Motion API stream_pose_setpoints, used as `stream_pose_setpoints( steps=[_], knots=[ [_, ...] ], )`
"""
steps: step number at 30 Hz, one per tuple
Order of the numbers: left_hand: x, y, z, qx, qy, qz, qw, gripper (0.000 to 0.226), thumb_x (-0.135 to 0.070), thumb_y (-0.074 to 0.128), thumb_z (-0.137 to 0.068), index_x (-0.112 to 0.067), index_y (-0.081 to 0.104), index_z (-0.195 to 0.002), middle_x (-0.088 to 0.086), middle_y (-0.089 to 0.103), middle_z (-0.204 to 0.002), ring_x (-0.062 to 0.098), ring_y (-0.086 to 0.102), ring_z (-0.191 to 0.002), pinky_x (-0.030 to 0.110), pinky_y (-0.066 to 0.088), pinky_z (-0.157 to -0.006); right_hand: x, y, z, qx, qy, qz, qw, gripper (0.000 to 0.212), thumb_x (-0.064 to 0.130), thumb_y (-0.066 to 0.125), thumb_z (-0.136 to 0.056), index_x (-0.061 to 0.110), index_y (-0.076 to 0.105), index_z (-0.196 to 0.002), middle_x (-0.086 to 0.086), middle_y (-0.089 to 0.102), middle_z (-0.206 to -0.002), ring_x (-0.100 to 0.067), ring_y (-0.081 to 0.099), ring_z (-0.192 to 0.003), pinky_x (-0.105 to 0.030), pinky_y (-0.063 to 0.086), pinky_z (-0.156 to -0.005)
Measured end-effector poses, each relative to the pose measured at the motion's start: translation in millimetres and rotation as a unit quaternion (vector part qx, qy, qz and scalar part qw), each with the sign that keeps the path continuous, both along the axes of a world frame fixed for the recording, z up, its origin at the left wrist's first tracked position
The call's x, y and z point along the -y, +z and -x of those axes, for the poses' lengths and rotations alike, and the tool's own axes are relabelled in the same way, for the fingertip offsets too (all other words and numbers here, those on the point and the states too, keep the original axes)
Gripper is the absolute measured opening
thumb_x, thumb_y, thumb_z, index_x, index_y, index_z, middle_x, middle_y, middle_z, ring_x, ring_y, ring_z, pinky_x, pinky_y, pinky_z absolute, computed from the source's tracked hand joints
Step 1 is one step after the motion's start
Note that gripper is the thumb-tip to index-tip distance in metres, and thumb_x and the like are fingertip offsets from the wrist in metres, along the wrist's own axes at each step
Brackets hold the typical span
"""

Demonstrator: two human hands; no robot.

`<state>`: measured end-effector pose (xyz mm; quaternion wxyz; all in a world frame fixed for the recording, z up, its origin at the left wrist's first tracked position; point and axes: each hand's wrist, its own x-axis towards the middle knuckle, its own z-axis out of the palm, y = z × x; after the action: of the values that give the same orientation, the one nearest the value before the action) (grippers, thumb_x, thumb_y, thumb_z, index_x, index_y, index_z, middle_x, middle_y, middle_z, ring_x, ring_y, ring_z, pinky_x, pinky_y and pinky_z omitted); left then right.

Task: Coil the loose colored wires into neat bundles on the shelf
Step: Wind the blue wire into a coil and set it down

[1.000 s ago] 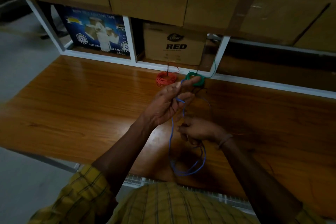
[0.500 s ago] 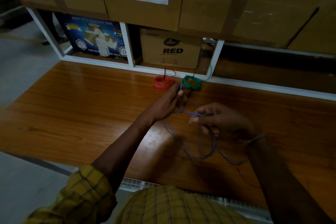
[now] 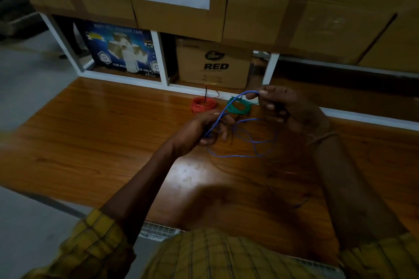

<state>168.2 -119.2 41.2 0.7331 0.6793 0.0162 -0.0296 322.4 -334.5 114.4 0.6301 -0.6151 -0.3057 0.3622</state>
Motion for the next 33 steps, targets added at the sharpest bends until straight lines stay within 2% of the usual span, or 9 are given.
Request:
stream_pose_setpoints(
  steps=[6,9,12,15,18,22,25,29,33],
  knots=[
    [-8,10,7,-0.006,-0.099,0.085,0.991,0.042,-0.028,0.028,-0.113,0.000,0.056,-0.126,0.019,0.050,-0.078,0.025,0.009,-0.047,0.027,0.011,-0.039,-28,-23,-18,0.189,-0.135,0.075,0.970,0.025,0.024,0.060,-0.102,0.007,0.068,-0.086,0.007,0.050,-0.057,0.001,0.041,-0.043,-0.017,0.033,-0.045],
    [-6,12,7,-0.010,-0.098,0.169,0.981,0.041,-0.026,0.029,-0.114,0.000,0.056,-0.128,0.015,0.056,-0.081,0.017,0.014,-0.048,0.025,0.012,-0.040,-39,-46,-14,0.214,-0.185,0.081,0.956,0.038,0.031,0.069,-0.098,-0.004,0.066,-0.083,0.013,0.060,-0.059,0.005,0.052,-0.056,-0.017,0.042,-0.056],
    [-3,14,6,0.002,-0.089,0.236,0.968,0.039,-0.024,0.031,-0.114,0.000,0.057,-0.129,0.012,0.061,-0.089,0.014,0.019,-0.050,0.025,0.012,-0.044,-44,-67,-1,0.206,-0.173,0.134,0.954,0.045,0.042,0.064,-0.099,0.010,0.059,-0.067,0.009,0.050,-0.051,-0.001,0.045,-0.046,-0.020,0.037,-0.048],
    [1,14,2,0.021,-0.053,0.261,0.964,0.038,-0.023,0.031,-0.114,0.000,0.056,-0.132,0.013,0.063,-0.098,0.010,0.028,-0.051,0.027,0.014,-0.049,-46,-91,17,0.124,-0.125,0.171,0.969,0.048,0.051,0.053,-0.102,0.011,0.063,-0.077,-0.007,0.052,-0.057,-0.017,0.043,-0.043,-0.027,0.031,-0.042],
    [5,16,-4,0.046,-0.007,0.279,0.959,0.039,-0.022,0.030,-0.115,0.000,0.052,-0.138,0.014,0.067,-0.113,0.010,0.046,-0.057,0.026,0.019,-0.048,-47,-104,39,0.025,-0.072,0.154,0.985,0.050,0.050,0.046,-0.106,0.007,0.063,-0.087,-0.013,0.055,-0.059,-0.024,0.049,-0.040,-0.025,0.039,-0.039],
    [-1,24,-12,0.063,0.069,0.270,0.958,0.038,-0.024,0.033,-0.115,-0.003,0.050,-0.141,0.017,0.067,-0.134,0.014,0.065,-0.072,0.016,0.048,-0.052,-38,-109,63,-0.138,0.037,0.164,0.976,0.034,0.037,0.045,-0.108,0.007,0.058,-0.098,-0.019,0.065,-0.070,-0.037,0.071,-0.059,-0.036,0.059,-0.051],
    [-7,27,-21,0.079,0.123,0.244,0.959,0.039,-0.025,0.032,-0.115,-0.003,0.046,-0.144,0.020,0.057,-0.150,0.020,0.074,-0.090,0.032,0.065,-0.079,-30,-116,75,-0.136,0.158,0.166,0.964,0.020,0.032,0.065,-0.098,0.015,0.056,-0.099,-0.019,0.071,-0.076,-0.054,0.062,-0.099,-0.043,0.058,-0.074],
    [-15,23,-30,0.076,0.179,0.180,0.964,0.042,-0.026,0.031,-0.116,0.000,0.040,-0.148,0.015,0.056,-0.152,0.038,0.071,-0.118,0.046,0.060,-0.095,-24,-110,91,-0.098,0.228,0.096,0.964,0.015,0.016,0.065,-0.099,0.010,0.056,-0.111,-0.026,0.073,-0.097,-0.051,0.063,-0.108,-0.066,0.044,-0.099],
    [-14,16,-29,0.059,0.204,0.056,0.976,0.040,-0.030,0.032,-0.116,-0.007,0.043,-0.147,0.007,0.059,-0.149,0.035,0.069,-0.123,0.054,0.053,-0.104,-23,-84,99,-0.026,0.263,0.052,0.963,0.043,0.003,0.055,-0.103,0.008,0.043,-0.144,-0.035,0.070,-0.110,-0.040,0.068,-0.110,-0.045,0.050,-0.100]
  ],
)
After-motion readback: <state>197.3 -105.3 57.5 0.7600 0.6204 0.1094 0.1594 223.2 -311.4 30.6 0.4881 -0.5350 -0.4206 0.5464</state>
